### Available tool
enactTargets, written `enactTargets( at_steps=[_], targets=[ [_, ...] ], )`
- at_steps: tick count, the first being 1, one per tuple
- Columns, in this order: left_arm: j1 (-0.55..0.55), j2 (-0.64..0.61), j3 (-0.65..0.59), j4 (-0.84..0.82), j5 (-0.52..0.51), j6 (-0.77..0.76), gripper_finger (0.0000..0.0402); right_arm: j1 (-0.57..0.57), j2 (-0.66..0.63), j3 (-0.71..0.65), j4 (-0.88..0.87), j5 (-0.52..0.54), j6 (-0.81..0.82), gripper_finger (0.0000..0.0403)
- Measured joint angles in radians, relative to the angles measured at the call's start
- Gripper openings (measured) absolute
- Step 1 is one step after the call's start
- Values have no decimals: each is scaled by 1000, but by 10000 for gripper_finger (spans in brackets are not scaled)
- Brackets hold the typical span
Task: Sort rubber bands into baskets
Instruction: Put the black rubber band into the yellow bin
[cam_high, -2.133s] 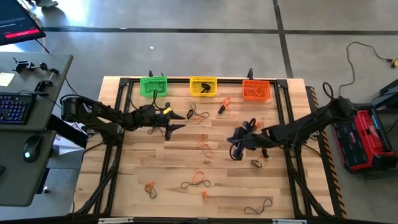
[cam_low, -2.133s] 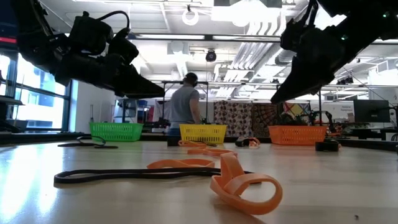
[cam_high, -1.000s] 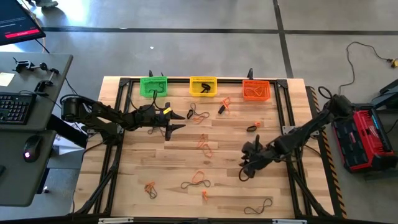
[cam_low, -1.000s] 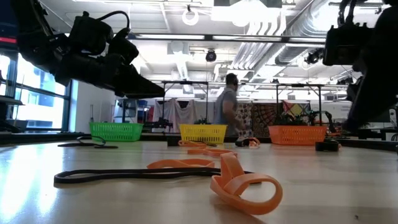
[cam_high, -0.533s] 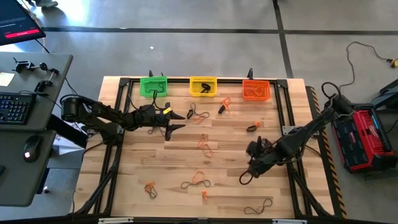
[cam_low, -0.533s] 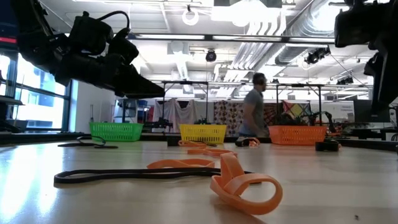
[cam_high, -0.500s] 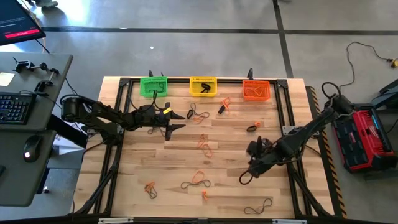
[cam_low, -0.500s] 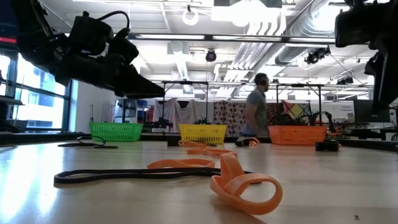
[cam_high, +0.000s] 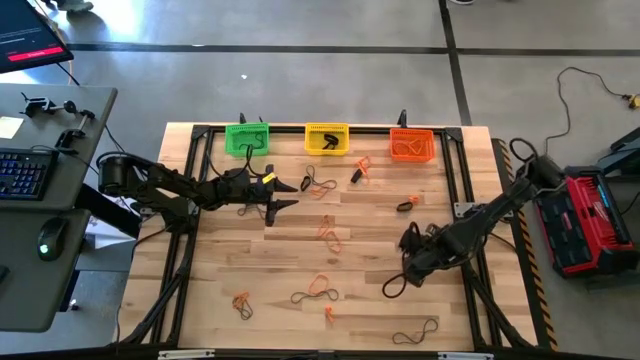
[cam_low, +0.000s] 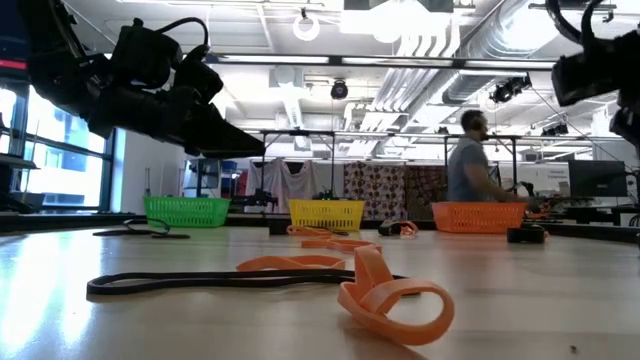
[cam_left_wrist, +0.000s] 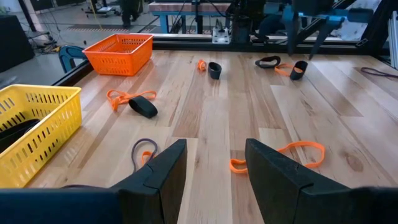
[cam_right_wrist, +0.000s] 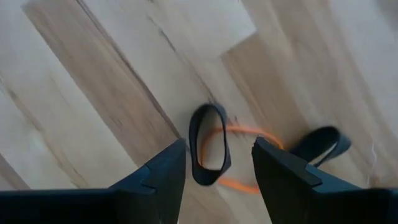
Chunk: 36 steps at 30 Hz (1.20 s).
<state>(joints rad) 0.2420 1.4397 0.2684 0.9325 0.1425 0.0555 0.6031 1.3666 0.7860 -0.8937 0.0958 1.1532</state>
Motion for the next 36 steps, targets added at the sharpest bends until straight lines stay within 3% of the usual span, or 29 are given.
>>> enactTargets(
  at_steps=[10, 28, 36],
  targets=[
    [0, 0, 0, 0, 0, 0, 157, 15, 71, 0, -2, -37, -9, 174],
    [0, 0, 0, 0, 0, 0, 157, 15, 75, -4, 8, 15, -59, 172],
    [0, 0, 0, 0, 0, 0, 157, 12, 74, -28, 78, 15, -100, 127]
  ],
)
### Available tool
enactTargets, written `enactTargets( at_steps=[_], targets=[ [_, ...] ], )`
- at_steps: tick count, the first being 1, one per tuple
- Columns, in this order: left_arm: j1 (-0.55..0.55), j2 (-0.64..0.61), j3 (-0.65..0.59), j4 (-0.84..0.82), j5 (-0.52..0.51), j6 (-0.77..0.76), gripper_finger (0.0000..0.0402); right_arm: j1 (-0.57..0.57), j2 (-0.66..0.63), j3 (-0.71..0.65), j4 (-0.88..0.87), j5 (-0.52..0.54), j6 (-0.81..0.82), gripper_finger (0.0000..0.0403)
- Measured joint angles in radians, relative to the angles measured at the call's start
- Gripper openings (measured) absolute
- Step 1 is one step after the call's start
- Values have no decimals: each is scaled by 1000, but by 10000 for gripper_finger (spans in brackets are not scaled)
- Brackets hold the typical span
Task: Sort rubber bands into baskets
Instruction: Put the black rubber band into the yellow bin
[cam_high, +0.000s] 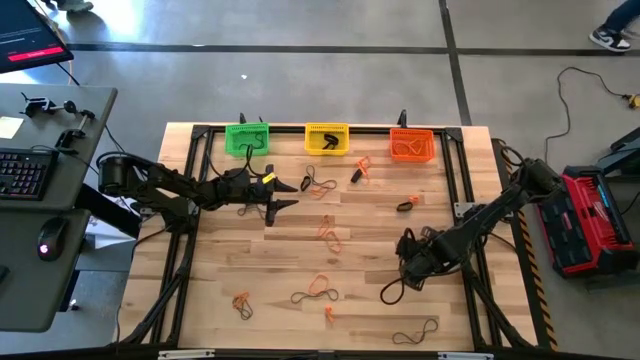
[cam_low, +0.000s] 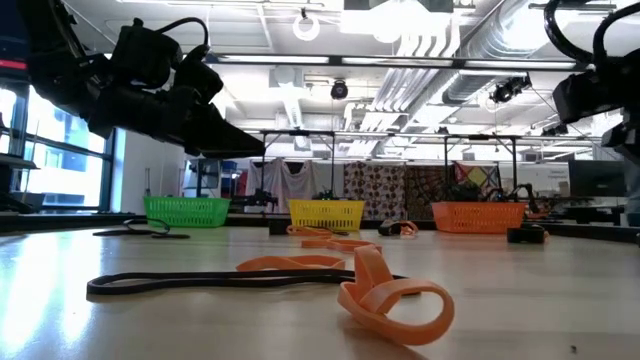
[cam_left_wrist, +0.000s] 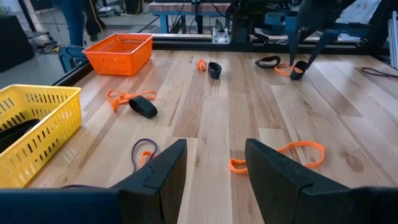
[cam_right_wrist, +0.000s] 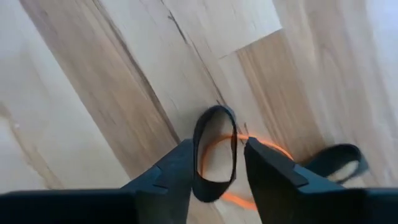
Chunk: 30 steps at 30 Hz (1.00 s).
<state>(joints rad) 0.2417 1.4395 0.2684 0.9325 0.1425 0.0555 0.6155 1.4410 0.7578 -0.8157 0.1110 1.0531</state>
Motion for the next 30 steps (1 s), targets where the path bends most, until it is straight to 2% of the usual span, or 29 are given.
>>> enactTargets(
  at_steps=[5, 13, 24, 30],
  targets=[
    [0, 0, 0, 0, 0, 0, 157, 0, 0, -41, 61, -11, -7, 91],
    [0, 0, 0, 0, 0, -3, 157, 0, 0, 0, 60, -7, -46, 7],
    [0, 0, 0, 1, 0, -2, 157, -6, 0, 84, 38, 82, -97, 2],
    [0, 0, 0, 0, 0, -2, 157, -89, 0, 99, 89, 161, -189, 1]
  ],
)
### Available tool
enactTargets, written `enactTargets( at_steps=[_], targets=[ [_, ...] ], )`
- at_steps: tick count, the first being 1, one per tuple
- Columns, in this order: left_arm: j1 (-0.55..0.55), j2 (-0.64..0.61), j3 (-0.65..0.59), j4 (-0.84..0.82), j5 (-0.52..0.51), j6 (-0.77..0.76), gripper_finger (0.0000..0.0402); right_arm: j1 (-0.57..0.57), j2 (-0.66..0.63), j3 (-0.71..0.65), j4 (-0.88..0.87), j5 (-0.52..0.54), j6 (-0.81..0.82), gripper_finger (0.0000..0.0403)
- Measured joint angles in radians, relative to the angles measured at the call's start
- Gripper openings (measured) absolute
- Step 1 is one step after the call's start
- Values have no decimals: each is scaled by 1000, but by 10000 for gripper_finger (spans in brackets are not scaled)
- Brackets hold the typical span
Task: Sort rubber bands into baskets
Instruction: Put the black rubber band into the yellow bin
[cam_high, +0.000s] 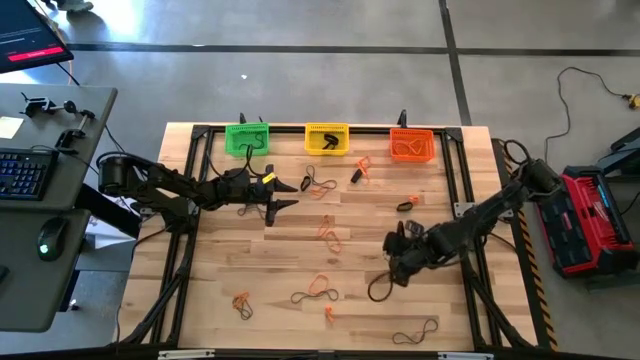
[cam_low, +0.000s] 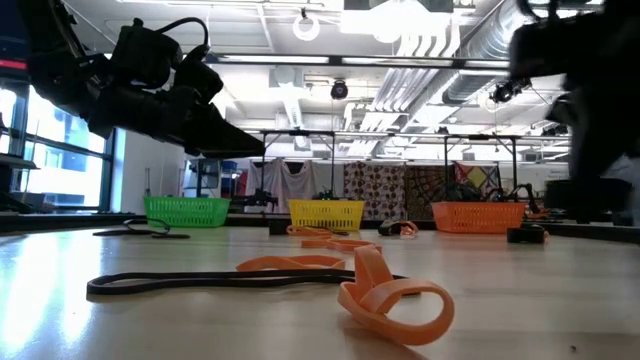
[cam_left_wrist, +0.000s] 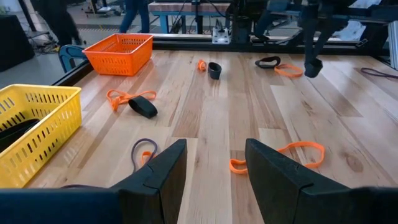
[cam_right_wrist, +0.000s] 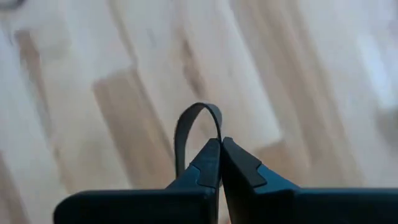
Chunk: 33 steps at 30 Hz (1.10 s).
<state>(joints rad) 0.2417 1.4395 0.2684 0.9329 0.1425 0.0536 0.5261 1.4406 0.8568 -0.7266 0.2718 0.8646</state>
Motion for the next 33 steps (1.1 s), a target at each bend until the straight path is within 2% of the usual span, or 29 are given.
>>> enactTargets(
  at_steps=[6, 11, 18, 24, 33],
  targets=[
    [0, 0, 0, 0, 0, 0, 157, -183, 0, -2, 114, 74, -167, 0],
    [0, 0, 0, 0, 0, -16, 157, -378, 0, -2, 298, 77, -335, 0],
    [0, 0, 0, 0, 0, -16, 157, -595, 0, 9, 538, 52, -568, 0],
    [0, 0, 0, 0, -3, -17, 157, -725, 0, 61, 595, 51, -635, 0],
    [0, 0, 2, -2, -4, -24, 157, -835, 8, 196, 587, -18, -717, 0]
  ],
)
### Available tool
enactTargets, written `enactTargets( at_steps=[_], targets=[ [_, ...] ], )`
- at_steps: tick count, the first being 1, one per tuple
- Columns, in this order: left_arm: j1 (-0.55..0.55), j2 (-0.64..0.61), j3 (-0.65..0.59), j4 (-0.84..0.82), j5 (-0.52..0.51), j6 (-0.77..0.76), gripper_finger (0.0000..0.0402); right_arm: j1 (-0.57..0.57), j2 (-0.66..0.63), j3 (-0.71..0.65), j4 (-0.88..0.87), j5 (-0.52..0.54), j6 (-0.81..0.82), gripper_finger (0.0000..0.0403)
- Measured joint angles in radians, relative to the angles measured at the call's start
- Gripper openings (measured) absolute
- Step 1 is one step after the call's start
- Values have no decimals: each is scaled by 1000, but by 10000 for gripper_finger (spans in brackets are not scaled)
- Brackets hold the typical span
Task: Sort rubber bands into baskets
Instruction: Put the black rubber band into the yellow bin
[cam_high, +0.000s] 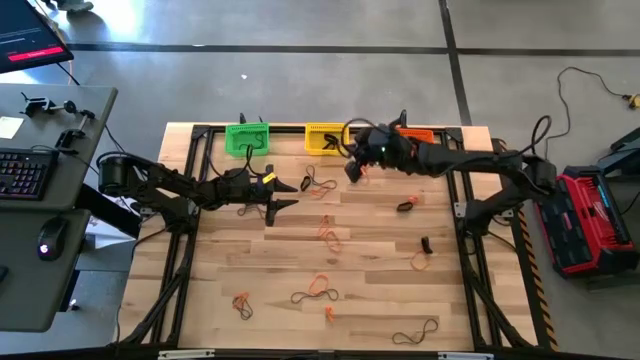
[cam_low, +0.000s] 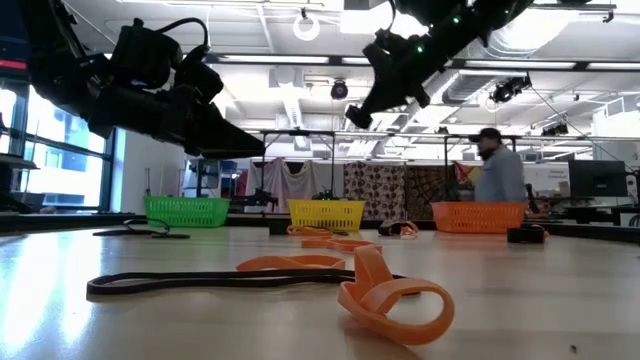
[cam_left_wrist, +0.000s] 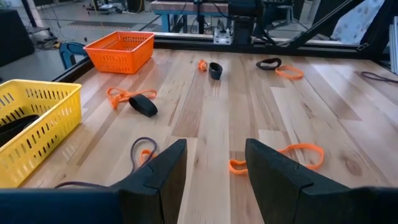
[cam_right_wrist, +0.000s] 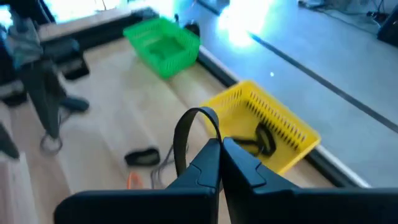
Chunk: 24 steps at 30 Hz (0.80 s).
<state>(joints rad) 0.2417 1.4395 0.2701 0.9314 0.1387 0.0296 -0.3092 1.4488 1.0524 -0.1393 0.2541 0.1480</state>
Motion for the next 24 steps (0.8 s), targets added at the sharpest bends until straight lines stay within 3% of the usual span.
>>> enactTargets(
  at_steps=[13, 17, 24],
  targets=[
    [0, 0, 18, -1, 0, 16, 157, -64, 306, 431, -305, -50, -104, 0],
    [0, 0, 18, -1, 0, 22, 157, -95, 372, 466, -309, -106, -82, 0],
    [0, 0, 18, -3, 0, 26, 157, -158, 458, 465, -277, -109, -42, 0]
  ],
)
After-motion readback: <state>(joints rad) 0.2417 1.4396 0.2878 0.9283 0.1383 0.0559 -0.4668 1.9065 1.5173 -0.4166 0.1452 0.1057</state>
